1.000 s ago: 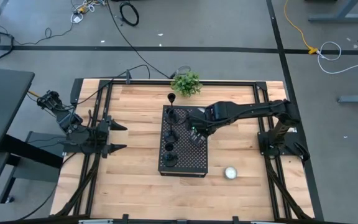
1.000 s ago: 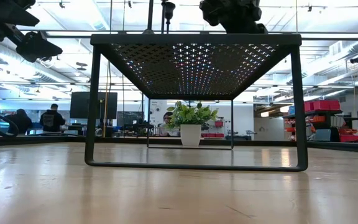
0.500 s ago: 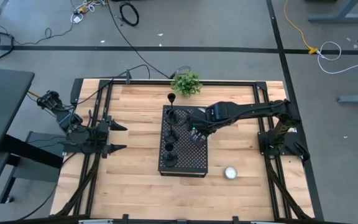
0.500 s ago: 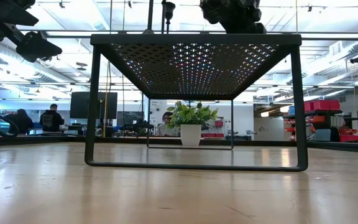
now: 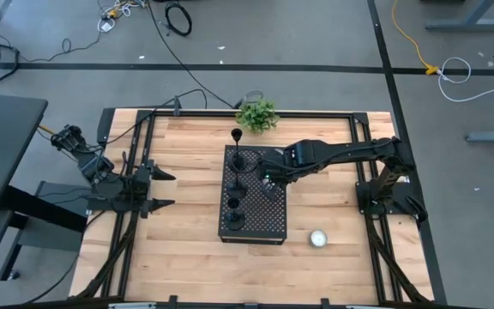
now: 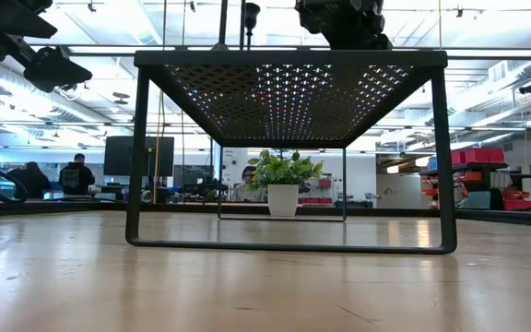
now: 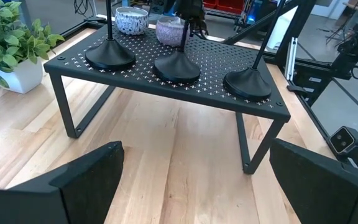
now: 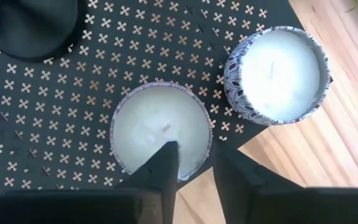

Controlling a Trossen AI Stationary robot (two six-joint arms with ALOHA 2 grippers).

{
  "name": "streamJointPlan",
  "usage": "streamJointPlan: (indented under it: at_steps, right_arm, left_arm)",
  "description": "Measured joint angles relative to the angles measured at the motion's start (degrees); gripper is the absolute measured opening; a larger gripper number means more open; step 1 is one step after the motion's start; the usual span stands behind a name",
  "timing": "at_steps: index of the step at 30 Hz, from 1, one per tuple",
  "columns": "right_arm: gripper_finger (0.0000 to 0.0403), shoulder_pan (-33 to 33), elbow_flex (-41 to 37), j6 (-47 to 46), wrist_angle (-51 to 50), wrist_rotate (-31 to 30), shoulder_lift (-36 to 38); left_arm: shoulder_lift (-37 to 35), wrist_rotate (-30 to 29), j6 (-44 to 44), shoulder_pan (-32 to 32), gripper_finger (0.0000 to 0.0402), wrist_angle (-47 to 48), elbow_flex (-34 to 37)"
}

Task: Pick & Place candle stick holders
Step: Put the pink scented candle on the shelf aligned with the other scented candle, then put the yellow scented candle on the shelf aligned with the other scented candles

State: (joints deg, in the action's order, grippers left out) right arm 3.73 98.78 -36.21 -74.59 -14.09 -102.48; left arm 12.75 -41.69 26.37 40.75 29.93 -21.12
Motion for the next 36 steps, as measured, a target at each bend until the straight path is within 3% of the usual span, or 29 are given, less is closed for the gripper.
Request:
streamJointPlan:
  at_steps: [7, 21, 36]
  right_arm:
    - [0.0121, 0.0, 0.0, -0.2, 0.0, 0.1, 0.0]
    - [0.011, 1.4, 0.0, 0.5, -0.2, 0.0, 2.4]
    - [0.0109, 16.1, 0.0, -5.5, -2.2, 5.8, 6.8]
  left_arm:
    - [0.0, 0.0, 0.0, 0.0, 0.0399, 0.0, 0.0]
    - [0.0, 0.0, 0.0, 0.0, 0.0399, 0.0, 0.0]
    - [0.0, 1.6, 0.0, 0.0, 0.0399, 0.0, 0.0]
